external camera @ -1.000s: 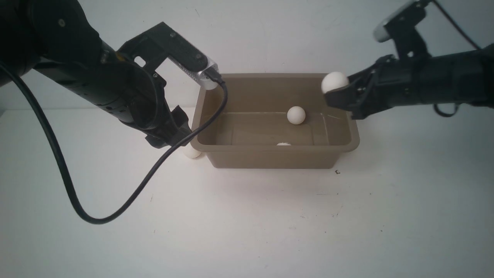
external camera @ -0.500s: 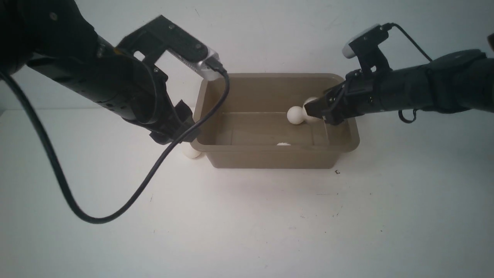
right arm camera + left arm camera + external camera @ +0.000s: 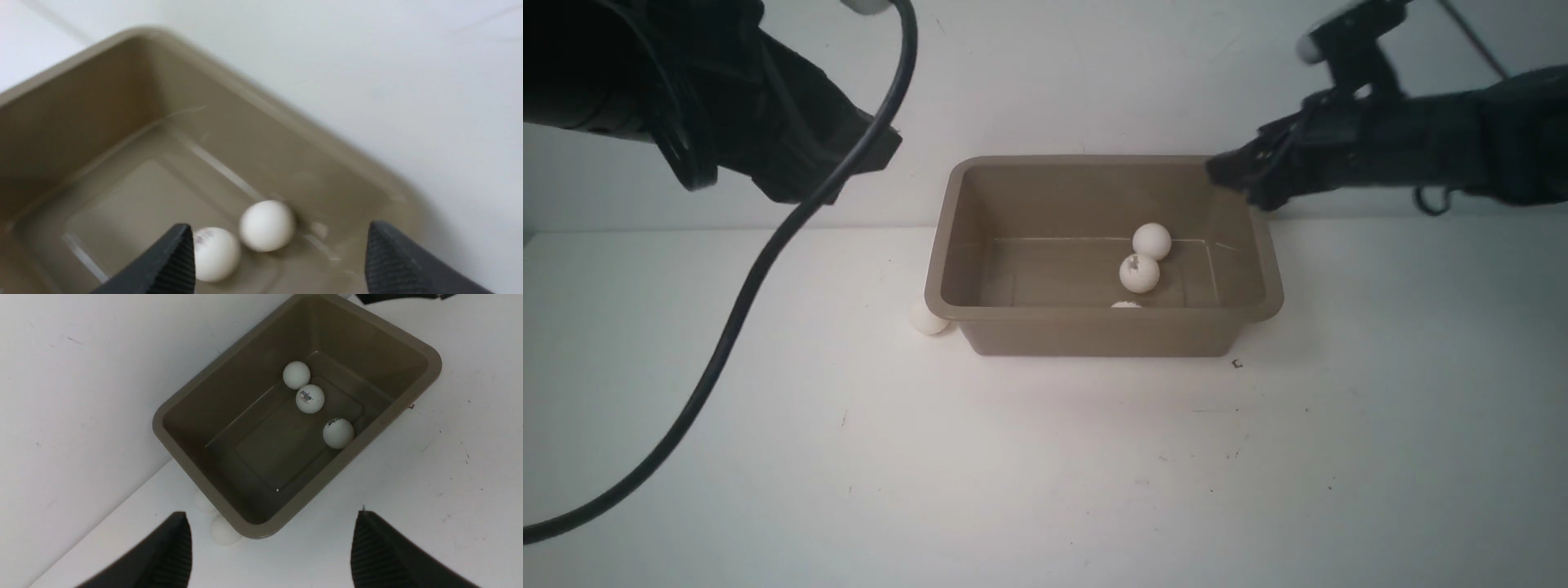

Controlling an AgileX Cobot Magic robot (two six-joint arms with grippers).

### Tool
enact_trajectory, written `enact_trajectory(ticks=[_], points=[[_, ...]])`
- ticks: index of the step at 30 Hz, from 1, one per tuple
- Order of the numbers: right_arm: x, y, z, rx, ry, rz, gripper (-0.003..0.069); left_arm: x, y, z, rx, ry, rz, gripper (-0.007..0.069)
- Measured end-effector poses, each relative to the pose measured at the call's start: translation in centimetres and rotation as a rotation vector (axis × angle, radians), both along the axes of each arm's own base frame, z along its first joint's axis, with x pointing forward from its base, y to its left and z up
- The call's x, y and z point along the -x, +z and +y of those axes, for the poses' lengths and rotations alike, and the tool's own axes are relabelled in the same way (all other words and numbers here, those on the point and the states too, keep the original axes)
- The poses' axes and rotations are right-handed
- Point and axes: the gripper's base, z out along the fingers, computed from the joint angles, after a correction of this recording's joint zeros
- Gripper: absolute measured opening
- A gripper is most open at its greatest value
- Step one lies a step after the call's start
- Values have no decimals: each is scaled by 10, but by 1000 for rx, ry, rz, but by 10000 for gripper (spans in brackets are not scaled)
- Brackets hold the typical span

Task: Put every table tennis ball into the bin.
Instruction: Use the right arm to clamp the table tennis ball closest to it

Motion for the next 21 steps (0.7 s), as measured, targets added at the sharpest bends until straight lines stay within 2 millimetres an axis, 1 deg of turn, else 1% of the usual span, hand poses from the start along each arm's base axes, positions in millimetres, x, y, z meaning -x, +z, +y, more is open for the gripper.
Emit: enact_trajectory(ticks=[3, 5, 7, 9, 10, 11, 12, 13, 16, 18, 20, 21], points=[[2, 8, -18, -27, -33, 9, 507, -1, 1, 0, 3, 4, -10, 469], [7, 15, -35, -26, -31, 24, 509, -3, 1, 0, 8, 10, -23, 469], [15, 20, -51, 20, 4, 48, 509, -7, 0, -1, 14, 17, -39, 469], [22, 21, -61, 89, 40, 75, 509, -10, 0, -2, 17, 22, -51, 469], [23, 20, -62, 103, 51, 81, 509, -10, 0, -2, 18, 23, -53, 469], [27, 18, -67, 162, 83, 101, 509, -13, 0, -2, 22, 28, -63, 469], [27, 18, -67, 161, 84, 102, 509, -13, -1, -2, 22, 28, -62, 469], [29, 15, -69, 218, 114, 116, 510, -15, -1, -2, 26, 31, -68, 469], [29, 8, -70, 270, 157, 122, 510, -18, -2, -3, 31, 35, -69, 469], [26, -1, -70, 316, 205, 110, 510, -20, -5, -4, 31, 35, -62, 469], [24, -6, -70, 341, 228, 102, 510, -22, -6, -4, 30, 36, -59, 469], [20, -17, -71, 387, 272, 88, 510, -23, -8, -5, 28, 36, -54, 469]])
